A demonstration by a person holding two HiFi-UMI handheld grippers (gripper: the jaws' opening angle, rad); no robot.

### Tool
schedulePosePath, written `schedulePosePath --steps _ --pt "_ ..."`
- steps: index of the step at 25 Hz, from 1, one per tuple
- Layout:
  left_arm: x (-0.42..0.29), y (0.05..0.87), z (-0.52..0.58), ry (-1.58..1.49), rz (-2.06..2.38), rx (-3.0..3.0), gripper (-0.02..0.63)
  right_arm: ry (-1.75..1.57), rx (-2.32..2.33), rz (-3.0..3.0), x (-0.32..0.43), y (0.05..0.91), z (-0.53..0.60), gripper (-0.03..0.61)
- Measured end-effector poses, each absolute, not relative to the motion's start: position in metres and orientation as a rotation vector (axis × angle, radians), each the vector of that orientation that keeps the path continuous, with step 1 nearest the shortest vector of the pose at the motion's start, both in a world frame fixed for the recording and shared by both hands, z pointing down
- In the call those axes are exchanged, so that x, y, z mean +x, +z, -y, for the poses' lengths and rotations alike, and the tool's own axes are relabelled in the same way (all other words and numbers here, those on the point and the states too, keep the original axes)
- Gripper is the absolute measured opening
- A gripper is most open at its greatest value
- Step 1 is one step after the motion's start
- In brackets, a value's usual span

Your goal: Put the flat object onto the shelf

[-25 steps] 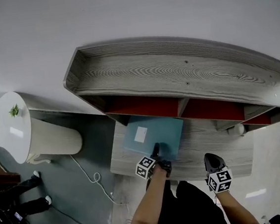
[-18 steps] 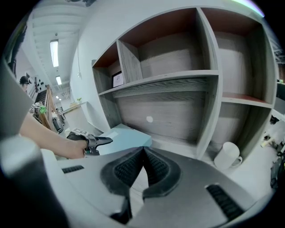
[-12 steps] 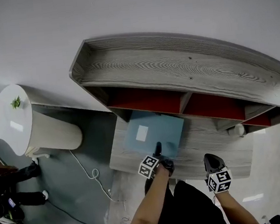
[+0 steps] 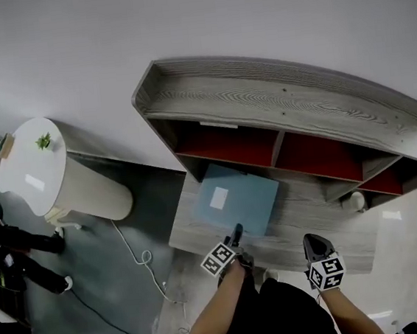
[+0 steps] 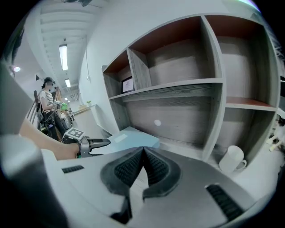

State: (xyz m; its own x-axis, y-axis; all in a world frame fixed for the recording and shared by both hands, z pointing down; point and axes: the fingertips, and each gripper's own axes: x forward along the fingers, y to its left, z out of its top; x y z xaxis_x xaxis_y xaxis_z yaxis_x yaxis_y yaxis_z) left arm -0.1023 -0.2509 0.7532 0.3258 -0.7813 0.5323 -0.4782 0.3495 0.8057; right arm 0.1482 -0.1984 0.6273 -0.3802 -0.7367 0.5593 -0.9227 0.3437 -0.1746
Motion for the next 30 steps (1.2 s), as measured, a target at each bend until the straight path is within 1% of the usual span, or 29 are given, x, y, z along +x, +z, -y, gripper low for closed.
schedulePosePath --steps 12,20,24,30 --pt "-0.089 0.654 0.146 -0.145 1.398 1.689 0.4 0.698 1.373 2.324 0.143 0.634 0.157 -0.002" --pt "-0.073 0.598 0.117 -0.173 1.342 1.829 0.399 0.735 1.381 2.328 0.141 0.632 0.128 -0.002" --pt "-0.071 0.556 0.121 -0.241 1.305 2.006 0.397 0.769 1.488 2.335 0.143 0.611 0.125 -0.002" --pt "-0.087 0.499 0.116 -0.192 1.223 2.301 0.392 0.751 1.704 2.354 0.122 0.55 0.122 -0.002"
